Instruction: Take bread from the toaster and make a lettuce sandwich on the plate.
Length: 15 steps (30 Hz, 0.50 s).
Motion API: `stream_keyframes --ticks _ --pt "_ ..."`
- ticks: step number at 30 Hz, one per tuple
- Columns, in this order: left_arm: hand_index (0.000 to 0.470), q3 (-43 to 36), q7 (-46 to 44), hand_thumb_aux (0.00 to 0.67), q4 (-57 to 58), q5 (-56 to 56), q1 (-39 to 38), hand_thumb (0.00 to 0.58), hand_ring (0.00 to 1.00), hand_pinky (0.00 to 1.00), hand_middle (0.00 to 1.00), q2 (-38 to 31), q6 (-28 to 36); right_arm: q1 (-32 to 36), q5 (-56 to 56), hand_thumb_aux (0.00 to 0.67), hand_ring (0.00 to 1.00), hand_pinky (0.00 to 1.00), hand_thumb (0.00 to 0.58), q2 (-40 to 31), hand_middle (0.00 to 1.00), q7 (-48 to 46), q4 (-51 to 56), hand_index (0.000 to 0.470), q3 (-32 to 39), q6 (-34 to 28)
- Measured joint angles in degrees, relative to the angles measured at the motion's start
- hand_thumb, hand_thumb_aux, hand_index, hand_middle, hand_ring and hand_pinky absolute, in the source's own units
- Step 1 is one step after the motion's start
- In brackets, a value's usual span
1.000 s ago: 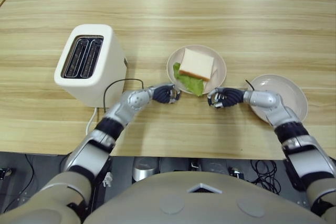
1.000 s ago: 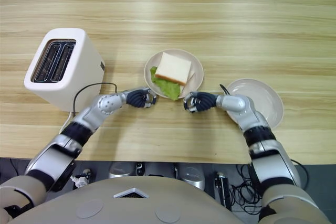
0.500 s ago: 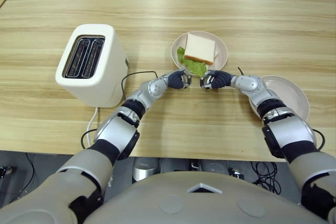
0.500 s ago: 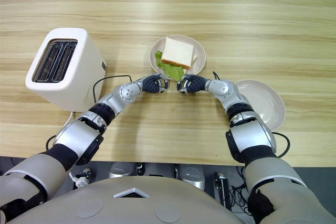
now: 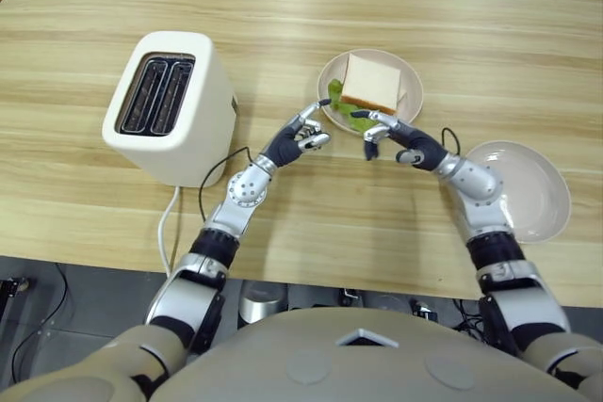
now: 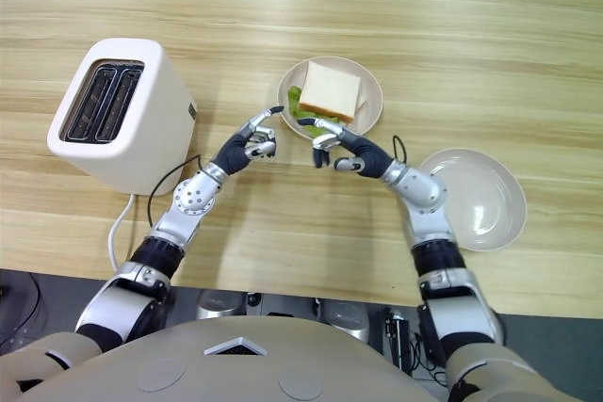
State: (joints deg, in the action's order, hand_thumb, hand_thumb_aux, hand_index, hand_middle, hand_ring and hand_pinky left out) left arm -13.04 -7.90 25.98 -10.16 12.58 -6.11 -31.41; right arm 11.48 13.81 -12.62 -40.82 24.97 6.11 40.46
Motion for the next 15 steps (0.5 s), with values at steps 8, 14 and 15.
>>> stream_keyframes --ticks 8,14,15 --pt "0.0 4.99 0.56 0.0 -6.27 8.75 -3.19 0.0 0.0 0.0 0.0 5.07 0.64 2.24 -1.21 0.0 0.0 0.0 0.0 12.86 0.0 19.07 1.1 0.0 -7.11 -0.26" --pt "0.0 9.06 3.92 0.0 -6.72 8.73 -3.32 0.0 0.0 0.0 0.0 5.14 0.63 2.21 -8.21 0.0 0.0 0.0 0.0 10.28 0.0 27.88 4.23 0.0 -11.26 4.93" --pt "0.0 9.07 4.01 0.0 -6.91 8.64 -3.39 0.0 0.0 0.0 0.0 5.14 0.45 2.59 -9.01 0.0 0.0 0.0 0.0 9.87 0.0 28.79 4.49 0.0 -11.61 5.56"
